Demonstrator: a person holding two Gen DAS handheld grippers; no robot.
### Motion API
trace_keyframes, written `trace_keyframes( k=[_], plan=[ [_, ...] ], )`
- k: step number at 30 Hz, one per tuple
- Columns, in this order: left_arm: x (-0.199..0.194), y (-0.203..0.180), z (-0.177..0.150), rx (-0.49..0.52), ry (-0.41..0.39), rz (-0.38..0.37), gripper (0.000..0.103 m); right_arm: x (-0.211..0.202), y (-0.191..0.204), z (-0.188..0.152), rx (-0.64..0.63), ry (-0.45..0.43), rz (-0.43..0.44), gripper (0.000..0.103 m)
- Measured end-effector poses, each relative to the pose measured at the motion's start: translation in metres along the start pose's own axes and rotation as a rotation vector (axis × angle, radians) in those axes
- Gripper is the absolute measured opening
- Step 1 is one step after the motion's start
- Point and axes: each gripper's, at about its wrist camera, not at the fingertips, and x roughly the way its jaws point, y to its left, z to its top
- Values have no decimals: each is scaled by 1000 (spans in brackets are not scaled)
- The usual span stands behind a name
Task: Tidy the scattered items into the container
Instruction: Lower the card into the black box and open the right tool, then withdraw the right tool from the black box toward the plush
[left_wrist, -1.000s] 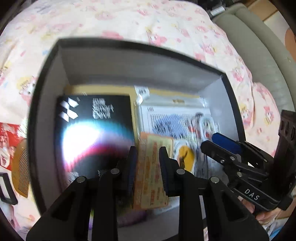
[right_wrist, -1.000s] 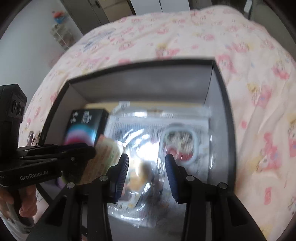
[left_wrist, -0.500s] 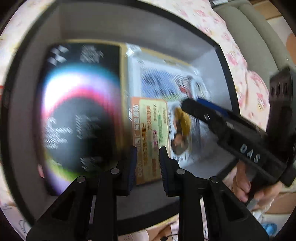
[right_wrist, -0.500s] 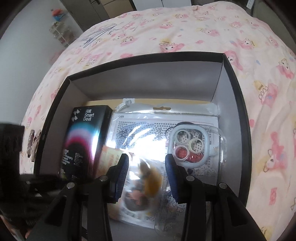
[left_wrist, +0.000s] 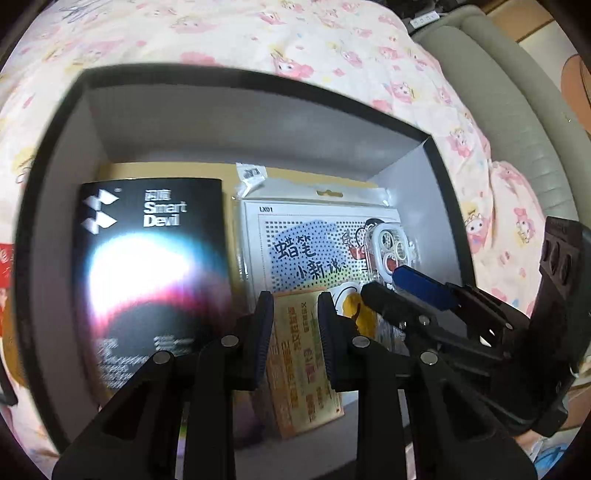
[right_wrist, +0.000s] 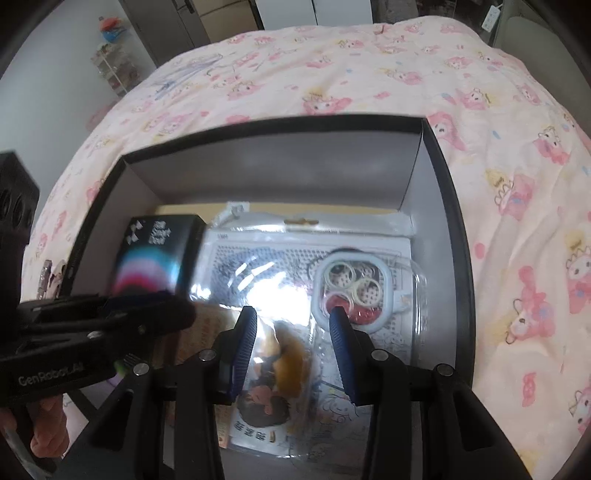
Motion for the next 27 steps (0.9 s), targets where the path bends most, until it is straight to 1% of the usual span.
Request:
trace_keyframes(
  k=[2, 3, 5, 6, 7, 9, 10, 12, 14, 16, 18, 20, 22, 24, 27],
  plan=[
    [9, -4, -4, -14, 26, 0, 23, 0, 0, -2, -9, 7, 4, 37],
    [8, -4, -8, -15, 39, -15, 22, 0, -1, -3, 1, 23, 26, 37],
    [6, -6, -14, -15, 52, -35, 21, -1, -7, -8, 67, 66, 119, 37],
    [4, -5, -18, -9, 44, -37, 21, -3, -9, -10, 76, 68, 125, 37],
    [1, -5, -21, -6, 36, -25, 21, -5, -9, -12, 73, 65, 115, 37],
    [-8, -7, -30, -3, 10, 39, 21, -9, -7, -16, 68, 62, 94, 37],
    [-16, -7, -36, 9, -15, 44, 21, -11, -6, -19, 68, 62, 91, 37],
    [-35, -9, -53, 22, -63, 23, 26, -19, 1, -26, 53, 49, 75, 37],
    [-47, -12, -64, 27, -96, 37, 27, -33, 11, -34, 25, 20, 58, 37],
    [-59, -17, -74, 31, -128, 54, 28, -45, 18, -43, 28, -7, 40, 37],
    [-74, -17, -84, 37, -150, 46, 28, -60, 28, -55, 16, -40, 20, 37],
    [-87, -15, -95, 41, -168, 28, 28, -76, 39, -64, -8, -78, 3, 37],
    [-86, -28, -103, 54, -178, 23, 28, -88, 47, -69, -22, -103, -4, 37],
    [-93, -32, -113, 75, -178, 22, 28, -97, 56, -76, -28, -125, -6, 37],
    [-106, -32, -127, 98, -175, 7, 28, -105, 68, -88, -29, -133, 11, 37]
  ],
)
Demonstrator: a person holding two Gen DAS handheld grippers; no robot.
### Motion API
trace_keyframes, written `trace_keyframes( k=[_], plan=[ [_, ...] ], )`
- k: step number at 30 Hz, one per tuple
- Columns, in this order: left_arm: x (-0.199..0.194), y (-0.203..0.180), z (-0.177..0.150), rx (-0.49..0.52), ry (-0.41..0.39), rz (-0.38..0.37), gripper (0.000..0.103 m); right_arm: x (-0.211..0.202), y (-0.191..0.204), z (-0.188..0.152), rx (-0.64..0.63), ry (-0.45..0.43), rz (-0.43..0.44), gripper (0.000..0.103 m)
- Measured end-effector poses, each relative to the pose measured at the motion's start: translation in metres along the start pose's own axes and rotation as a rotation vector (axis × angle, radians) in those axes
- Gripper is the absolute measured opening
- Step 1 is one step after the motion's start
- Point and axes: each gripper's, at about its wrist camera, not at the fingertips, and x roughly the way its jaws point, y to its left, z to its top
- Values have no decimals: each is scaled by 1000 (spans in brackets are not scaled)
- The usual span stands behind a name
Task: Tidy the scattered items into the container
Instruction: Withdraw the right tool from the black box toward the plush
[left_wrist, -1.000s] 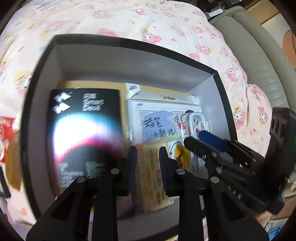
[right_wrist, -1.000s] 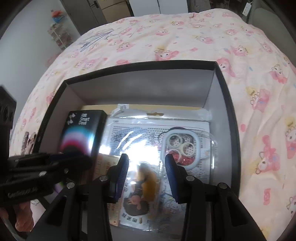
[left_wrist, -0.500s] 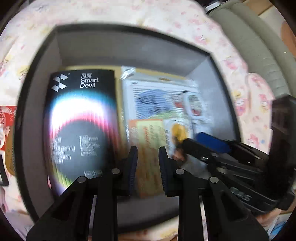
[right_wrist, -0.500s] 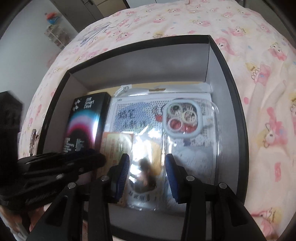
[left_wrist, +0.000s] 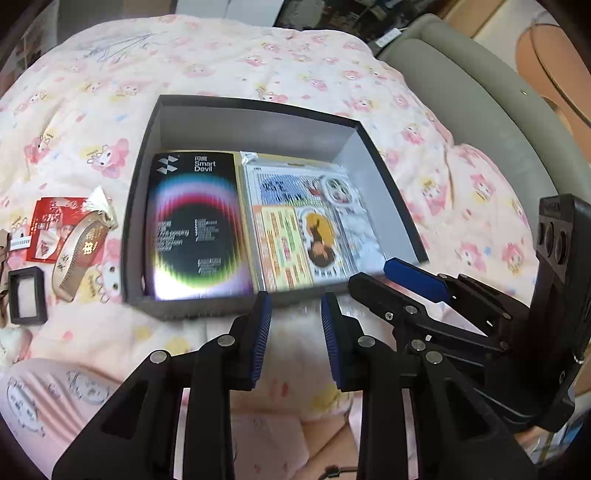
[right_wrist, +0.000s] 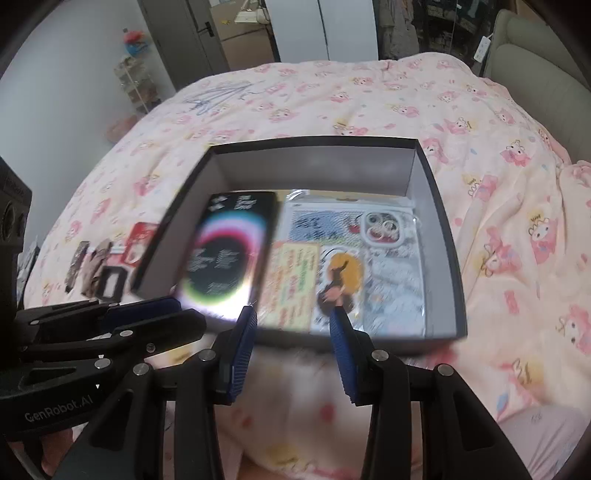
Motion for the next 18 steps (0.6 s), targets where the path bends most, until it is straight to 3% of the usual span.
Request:
trace_keyframes(
  k=[8, 18],
  plan=[
    [-34, 19, -24, -2, -22, 20, 28, -6, 43, -16, -13, 2, 30, 37],
    [-80, 112, -51, -147, -75, 78, 27, 20, 143, -12, -146, 49, 133, 36]
  ],
)
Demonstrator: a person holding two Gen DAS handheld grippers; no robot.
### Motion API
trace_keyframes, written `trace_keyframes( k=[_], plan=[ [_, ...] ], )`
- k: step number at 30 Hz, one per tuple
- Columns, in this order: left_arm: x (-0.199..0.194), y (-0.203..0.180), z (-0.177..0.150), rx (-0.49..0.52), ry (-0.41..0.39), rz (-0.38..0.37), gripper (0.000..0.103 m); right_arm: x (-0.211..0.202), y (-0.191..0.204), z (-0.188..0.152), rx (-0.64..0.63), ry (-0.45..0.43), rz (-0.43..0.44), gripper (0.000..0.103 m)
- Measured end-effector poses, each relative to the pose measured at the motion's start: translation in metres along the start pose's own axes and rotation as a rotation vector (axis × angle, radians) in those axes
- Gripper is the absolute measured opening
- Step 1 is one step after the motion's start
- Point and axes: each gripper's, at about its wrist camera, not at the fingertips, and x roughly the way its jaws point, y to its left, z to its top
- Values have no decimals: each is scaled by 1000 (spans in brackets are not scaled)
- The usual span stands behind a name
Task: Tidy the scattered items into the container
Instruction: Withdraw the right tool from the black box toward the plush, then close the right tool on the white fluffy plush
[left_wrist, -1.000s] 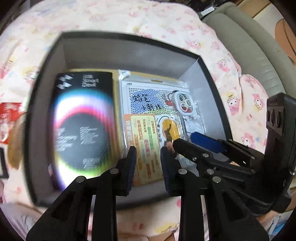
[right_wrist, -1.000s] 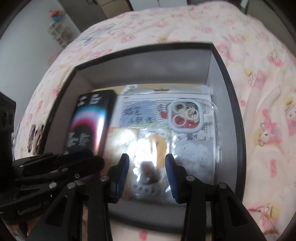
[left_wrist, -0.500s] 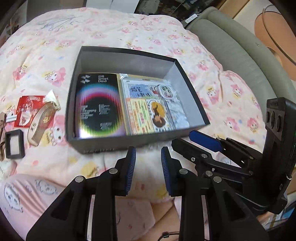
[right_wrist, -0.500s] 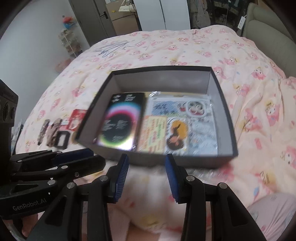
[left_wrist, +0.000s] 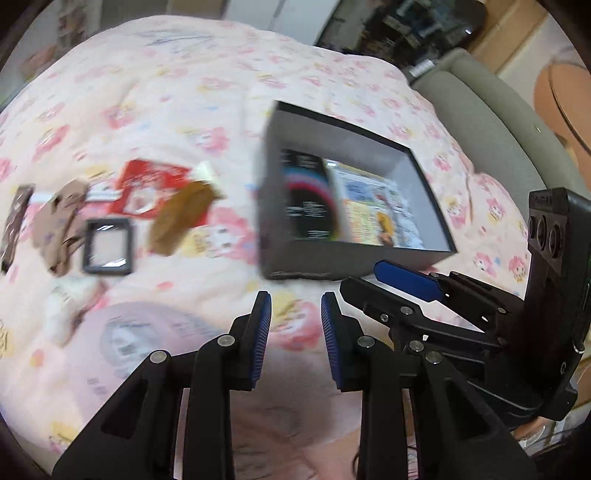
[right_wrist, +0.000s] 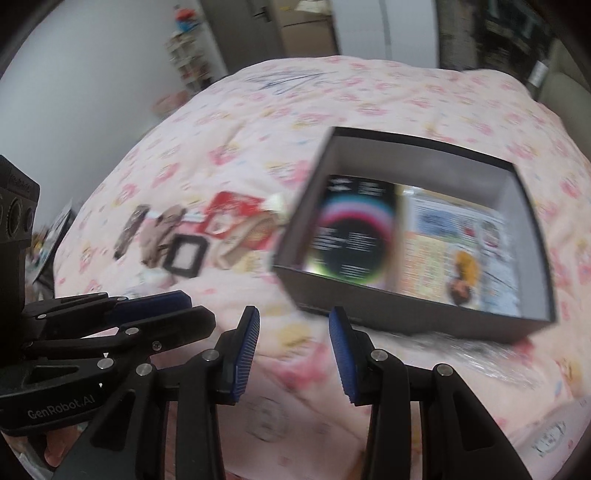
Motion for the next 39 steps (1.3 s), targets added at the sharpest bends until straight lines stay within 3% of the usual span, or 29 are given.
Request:
trace_keyframes(
  k=[5, 9, 13, 16, 23, 26, 27, 31, 35, 39],
  plan=[
    [-5, 58, -9, -108, -11, 15, 28, 43, 39, 8, -4, 94, 118, 36],
    [-11, 95, -9, -191, -54, -57, 23, 68, 72, 22, -49, 115, 139, 36],
    [-13, 118, -2, -225, -82, -12, 24, 88, 90, 37, -71, 132, 119, 36],
    [-13, 137, 1, -257, -86, -29, 25, 103, 100, 45, -64, 160, 149, 35],
    [-16, 186, -9, -398, -129, 29, 31, 142, 135, 61, -130, 265, 194, 35],
    [-19, 209, -18, -473, -147, 57, 40, 159, 156, 65, -174, 313, 212, 35],
    [-20, 218, -23, -504, -146, 70, 45, 166, 164, 66, -193, 335, 220, 35],
    [-9, 243, -39, -570, -90, 103, 50, 186, 178, 72, -268, 383, 205, 37],
    [15, 259, -59, -628, -27, 48, 50, 211, 166, 80, -255, 470, 191, 37],
    [35, 272, -63, -684, -35, -15, 51, 241, 164, 75, -281, 590, 216, 42]
  ],
)
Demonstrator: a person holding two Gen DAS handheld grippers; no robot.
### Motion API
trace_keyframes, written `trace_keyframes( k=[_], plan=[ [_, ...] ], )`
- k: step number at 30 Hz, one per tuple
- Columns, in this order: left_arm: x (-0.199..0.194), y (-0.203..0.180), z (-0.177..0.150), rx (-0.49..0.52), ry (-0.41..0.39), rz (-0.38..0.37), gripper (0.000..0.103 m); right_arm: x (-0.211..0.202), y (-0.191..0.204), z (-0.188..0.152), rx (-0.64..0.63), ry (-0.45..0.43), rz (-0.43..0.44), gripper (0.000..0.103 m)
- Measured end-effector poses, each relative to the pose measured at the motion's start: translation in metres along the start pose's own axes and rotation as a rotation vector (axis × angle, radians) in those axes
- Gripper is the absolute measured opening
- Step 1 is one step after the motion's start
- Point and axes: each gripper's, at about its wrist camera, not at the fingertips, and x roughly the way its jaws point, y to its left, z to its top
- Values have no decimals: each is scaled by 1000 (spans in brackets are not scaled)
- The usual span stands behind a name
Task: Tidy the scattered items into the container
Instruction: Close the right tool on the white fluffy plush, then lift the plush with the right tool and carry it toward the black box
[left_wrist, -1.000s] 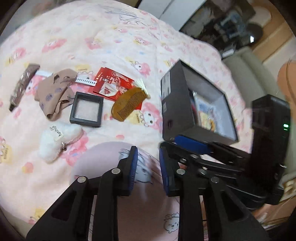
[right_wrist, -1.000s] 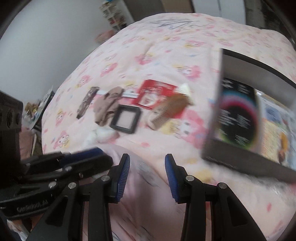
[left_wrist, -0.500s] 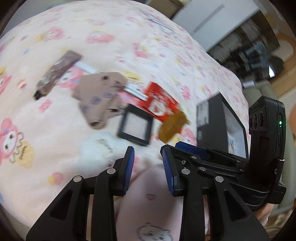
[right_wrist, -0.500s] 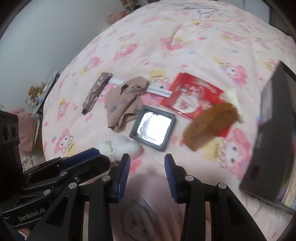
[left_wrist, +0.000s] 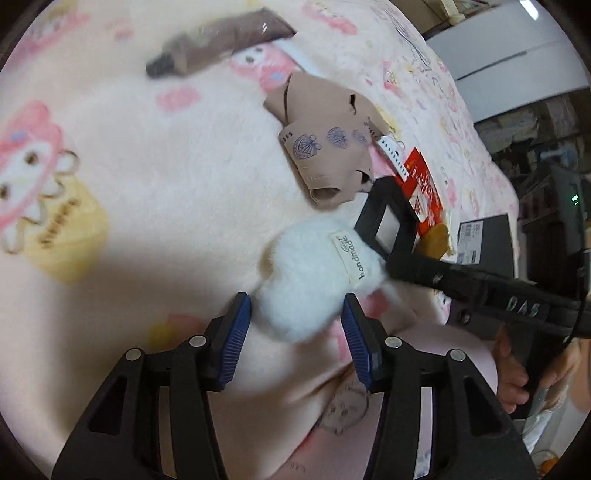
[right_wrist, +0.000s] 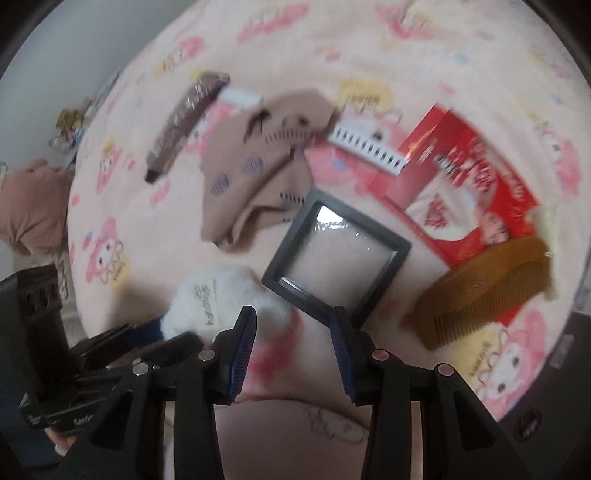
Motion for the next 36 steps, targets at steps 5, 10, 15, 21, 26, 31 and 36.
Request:
trace_keyframes(
  k=[5, 10, 15, 21, 26, 31, 36],
  plan=[
    [2, -4, 5, 3, -11, -73, 27, 16, -5, 11, 11, 38, 37, 44],
    [-27, -45, 5, 132, -114, -13, 21, 3, -13, 0, 42, -61, 146, 43],
    [-62, -102, -2, 297, -184, -3, 21, -33, -26, -30, 101, -178, 240, 42],
    [-70, -178, -34, 457, -152, -85, 21, -97, -56, -98, 195, -356, 238, 42],
    [-44, -248, -87, 616, -69, -97, 21, -140, -90, -180, 298, -473, 139, 42],
    [16, -298, -149, 745, 50, -73, 21, -136, -142, -251, 439, -506, 61, 42],
    [76, -315, -182, 730, 188, -72, 23, -104, -200, -300, 617, -464, 106, 41]
  ],
)
